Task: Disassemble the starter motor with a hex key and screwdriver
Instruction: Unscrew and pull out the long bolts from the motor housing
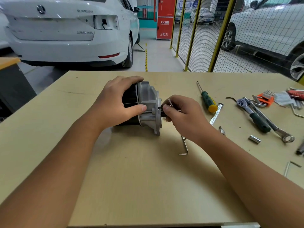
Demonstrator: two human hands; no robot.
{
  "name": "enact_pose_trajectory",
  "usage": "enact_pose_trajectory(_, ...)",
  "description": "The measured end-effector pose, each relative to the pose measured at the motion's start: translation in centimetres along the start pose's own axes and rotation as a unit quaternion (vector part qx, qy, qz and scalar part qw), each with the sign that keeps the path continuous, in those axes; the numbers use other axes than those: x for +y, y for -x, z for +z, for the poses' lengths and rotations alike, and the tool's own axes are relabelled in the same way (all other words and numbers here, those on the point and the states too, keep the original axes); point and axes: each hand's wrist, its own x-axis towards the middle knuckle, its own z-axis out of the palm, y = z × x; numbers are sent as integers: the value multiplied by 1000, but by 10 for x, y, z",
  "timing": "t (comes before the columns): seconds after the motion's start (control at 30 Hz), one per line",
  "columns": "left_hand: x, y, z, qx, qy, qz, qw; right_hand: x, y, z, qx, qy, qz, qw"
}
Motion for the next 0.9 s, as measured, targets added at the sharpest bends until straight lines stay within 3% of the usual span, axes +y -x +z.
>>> enact_pose_trajectory(0.4,2,0,0,-7,0,0,1000,2,1,4,3,-34,31,999)
enact_pose_trajectory(0.9,2,0,0,-5,5,-7,1000,4,0,7,20,-40,11,999)
